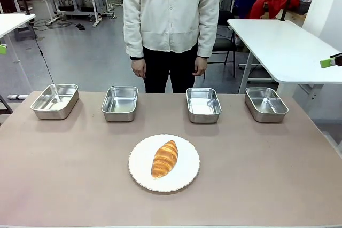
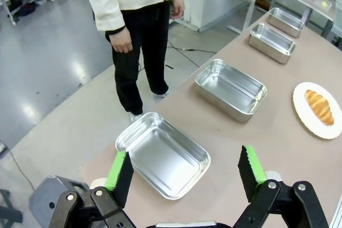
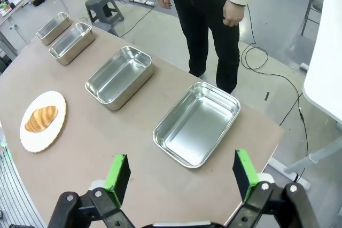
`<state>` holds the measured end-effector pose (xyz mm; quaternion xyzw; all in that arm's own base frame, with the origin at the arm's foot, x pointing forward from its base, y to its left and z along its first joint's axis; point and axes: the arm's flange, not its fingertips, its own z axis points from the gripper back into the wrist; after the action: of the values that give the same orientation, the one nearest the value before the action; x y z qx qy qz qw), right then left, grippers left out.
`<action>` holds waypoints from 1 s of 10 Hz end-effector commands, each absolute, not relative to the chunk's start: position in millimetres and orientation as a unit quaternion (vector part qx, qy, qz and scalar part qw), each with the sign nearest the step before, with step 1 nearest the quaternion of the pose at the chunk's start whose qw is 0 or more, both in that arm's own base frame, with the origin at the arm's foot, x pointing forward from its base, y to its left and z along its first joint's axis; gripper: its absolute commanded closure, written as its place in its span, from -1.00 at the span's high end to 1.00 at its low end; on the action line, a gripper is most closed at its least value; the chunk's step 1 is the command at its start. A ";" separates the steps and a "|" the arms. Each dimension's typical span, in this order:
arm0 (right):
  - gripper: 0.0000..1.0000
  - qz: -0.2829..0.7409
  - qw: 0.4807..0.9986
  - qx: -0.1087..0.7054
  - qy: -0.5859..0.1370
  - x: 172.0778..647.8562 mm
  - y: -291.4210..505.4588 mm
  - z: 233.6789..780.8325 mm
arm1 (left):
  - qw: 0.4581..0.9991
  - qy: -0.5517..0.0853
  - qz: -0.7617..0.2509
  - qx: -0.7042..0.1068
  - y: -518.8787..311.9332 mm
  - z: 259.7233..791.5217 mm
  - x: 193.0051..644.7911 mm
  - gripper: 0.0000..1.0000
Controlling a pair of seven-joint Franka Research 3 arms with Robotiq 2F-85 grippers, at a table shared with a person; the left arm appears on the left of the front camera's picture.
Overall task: Place the bread in the container.
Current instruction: Place the Butter Roll into the Airtight Container indicated by the human.
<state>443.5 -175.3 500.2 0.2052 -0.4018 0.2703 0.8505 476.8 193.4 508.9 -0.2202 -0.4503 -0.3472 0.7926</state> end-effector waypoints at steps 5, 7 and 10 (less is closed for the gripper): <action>1.00 0.270 0.851 0.205 -0.402 443.3 -175.6 500.5 | 0.793 -0.450 -0.347 -0.220 193.4 508.9 476.8 1.00; 1.00 0.270 0.851 0.205 -0.402 443.3 -175.6 500.5 | 0.793 -0.450 -0.347 -0.220 193.4 508.9 476.8 1.00; 1.00 0.270 0.851 0.205 -0.402 443.3 -175.6 500.5 | 0.793 -0.450 -0.347 -0.220 193.4 508.9 476.8 1.00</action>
<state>442.5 -175.9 500.9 0.2026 -0.4002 0.2700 0.8520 477.5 193.5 507.0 -0.2195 -0.4448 -0.3457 0.7965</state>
